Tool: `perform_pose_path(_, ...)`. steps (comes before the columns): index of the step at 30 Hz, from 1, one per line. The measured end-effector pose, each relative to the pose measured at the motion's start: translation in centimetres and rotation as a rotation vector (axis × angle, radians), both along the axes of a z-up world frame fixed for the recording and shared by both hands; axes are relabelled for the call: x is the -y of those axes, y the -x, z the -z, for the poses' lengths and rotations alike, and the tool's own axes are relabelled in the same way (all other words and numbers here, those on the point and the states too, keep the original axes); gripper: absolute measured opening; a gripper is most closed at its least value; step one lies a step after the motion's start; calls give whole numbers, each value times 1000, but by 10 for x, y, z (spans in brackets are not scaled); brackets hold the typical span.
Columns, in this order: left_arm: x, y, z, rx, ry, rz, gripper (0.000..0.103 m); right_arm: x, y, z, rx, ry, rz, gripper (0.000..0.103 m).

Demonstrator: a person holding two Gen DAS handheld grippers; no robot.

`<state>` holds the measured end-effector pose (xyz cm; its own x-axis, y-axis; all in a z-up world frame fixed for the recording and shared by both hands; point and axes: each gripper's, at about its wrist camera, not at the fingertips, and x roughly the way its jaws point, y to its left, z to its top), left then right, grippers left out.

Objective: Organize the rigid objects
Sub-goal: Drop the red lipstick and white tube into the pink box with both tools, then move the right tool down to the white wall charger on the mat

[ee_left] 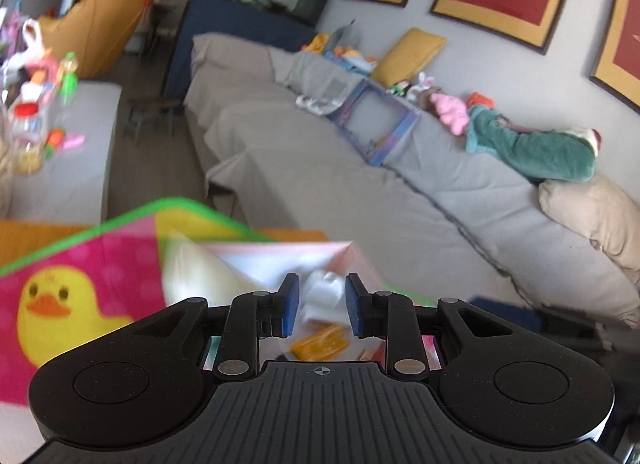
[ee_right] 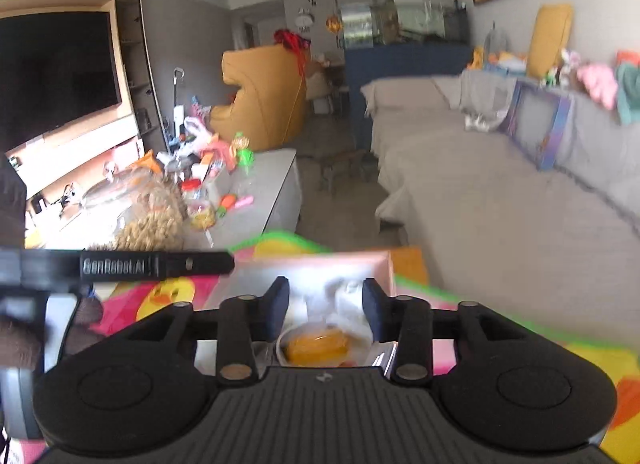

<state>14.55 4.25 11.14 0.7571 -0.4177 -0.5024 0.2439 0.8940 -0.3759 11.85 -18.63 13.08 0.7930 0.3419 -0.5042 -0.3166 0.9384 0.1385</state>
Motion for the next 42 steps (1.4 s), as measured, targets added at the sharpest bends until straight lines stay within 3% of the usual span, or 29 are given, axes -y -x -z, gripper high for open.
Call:
perform_pose_path(9, -68, 68, 36, -21, 20, -135, 28, -21, 60, 59, -20, 138, -139, 51)
perform_pose_path(15, -90, 101, 50, -73, 9, -193, 28, -45, 62, 58, -7, 157, -174, 51)
perform_pose_path(18, -84, 112, 50, -70, -30, -201, 28, -58, 43, 43, 18, 138, -202, 54)
perform_pose_path(20, -76, 118, 47, -82, -68, -204, 27, -70, 15, 36, -20, 144, -214, 61)
perform_pose_path(25, -60, 136, 47, -46, -124, -138, 27, -106, -56, 39, -79, 251, -175, 61)
perform_pose_path(30, -66, 138, 49, -48, -90, -117, 27, -132, -116, 59, -203, 306, -153, 60)
perform_pose_path(33, -76, 137, 51, -54, -62, -125, 27, -129, -136, 71, -289, 275, -140, 49)
perform_pose_path(34, -80, 138, 53, -57, -50, -128, 27, -126, -137, 73, -314, 254, -146, 37)
perform_pose_path(35, -84, 138, 55, -63, -35, -131, 27, -120, -134, 74, -321, 232, -157, 30)
perform_pose_path(39, -95, 139, 63, -87, 21, -142, 27, -95, -98, 63, -277, 186, -170, 29)
perform_pose_path(42, -96, 134, 66, -87, 30, -150, 27, -74, -75, 56, -322, 147, -167, 29)
